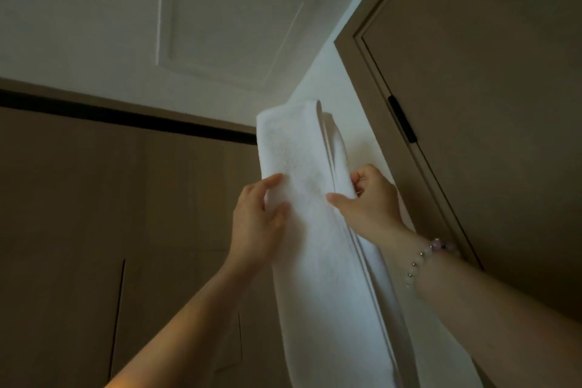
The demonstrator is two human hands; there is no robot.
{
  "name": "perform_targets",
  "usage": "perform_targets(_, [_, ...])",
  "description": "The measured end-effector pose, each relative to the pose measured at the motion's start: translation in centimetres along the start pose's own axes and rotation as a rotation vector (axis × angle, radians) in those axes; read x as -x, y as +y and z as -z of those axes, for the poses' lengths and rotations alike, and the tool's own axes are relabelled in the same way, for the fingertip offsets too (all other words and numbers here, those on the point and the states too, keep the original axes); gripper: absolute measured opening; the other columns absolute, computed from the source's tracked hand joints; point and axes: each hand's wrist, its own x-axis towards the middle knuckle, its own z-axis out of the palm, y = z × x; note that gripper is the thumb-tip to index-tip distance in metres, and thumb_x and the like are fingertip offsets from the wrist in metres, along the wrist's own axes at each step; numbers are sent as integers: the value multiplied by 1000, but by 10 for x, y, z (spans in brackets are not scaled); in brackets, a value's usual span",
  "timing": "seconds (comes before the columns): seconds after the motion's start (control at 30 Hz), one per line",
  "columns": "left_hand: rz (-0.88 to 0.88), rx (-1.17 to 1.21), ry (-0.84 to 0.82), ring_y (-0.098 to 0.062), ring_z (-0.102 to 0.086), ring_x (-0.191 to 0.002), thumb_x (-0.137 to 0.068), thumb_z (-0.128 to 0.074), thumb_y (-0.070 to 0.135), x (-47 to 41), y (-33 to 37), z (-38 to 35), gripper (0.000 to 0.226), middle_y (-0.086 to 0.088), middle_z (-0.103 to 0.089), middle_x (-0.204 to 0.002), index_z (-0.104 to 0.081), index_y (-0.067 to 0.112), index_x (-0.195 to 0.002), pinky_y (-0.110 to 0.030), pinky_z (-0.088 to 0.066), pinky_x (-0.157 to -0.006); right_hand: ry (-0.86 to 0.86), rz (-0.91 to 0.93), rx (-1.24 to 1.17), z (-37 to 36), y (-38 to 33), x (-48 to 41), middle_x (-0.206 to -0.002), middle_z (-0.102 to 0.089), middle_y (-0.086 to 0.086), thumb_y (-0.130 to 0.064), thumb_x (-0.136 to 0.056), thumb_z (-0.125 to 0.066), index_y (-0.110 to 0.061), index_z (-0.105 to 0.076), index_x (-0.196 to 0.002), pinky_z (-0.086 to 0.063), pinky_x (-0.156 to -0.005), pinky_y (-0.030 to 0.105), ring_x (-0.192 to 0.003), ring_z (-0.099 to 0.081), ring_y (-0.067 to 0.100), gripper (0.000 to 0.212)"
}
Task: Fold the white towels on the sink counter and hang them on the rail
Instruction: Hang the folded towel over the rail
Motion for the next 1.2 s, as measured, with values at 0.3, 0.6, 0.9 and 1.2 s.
perform_targets(0.3, [-47, -468, -181, -13, -42, -98, -91, -57, 19, -79, -18, -6, 65, -6, -34, -131, -24, 23, -148, -17, -36, -83, -116, 157, 51, -42, 30, -66, -93, -44, -3, -17, -89, -62, -20, -31, -104, -32, -48, 16, -66, -44, 4, 35])
perform_targets(0.6, [-34, -852, -189, -32, -46, -114, -90, -58, 26, -152, -43, -32, 64, -15, -39, -127, -28, 16, -145, -32, -39, -93, -281, 346, 337, -74, 41, -151, -134, -38, 15, -8, -89, -50, -32, -7, -150, -47, -84, 36, -107, -53, 31, 79])
perform_targets(0.9, [-87, -1013, -141, -31, -40, -124, -90, -58, 28, -177, -61, -36, 73, -14, -36, -133, -15, 26, -150, -36, -38, -95, -382, 350, 400, -107, 48, -189, -113, -49, 15, -17, -88, -48, -27, -21, -145, -41, -63, 30, -87, -56, 29, 64])
perform_targets(1.2, [-231, -1385, -60, -31, -33, -125, -85, -58, 49, -191, -57, -36, 72, -13, -30, -136, -27, 26, -145, -40, -30, -101, -345, 348, 428, -116, 50, -210, -140, -34, 20, -27, -90, -45, -28, -27, -146, -37, -89, 31, -124, -41, 33, 59])
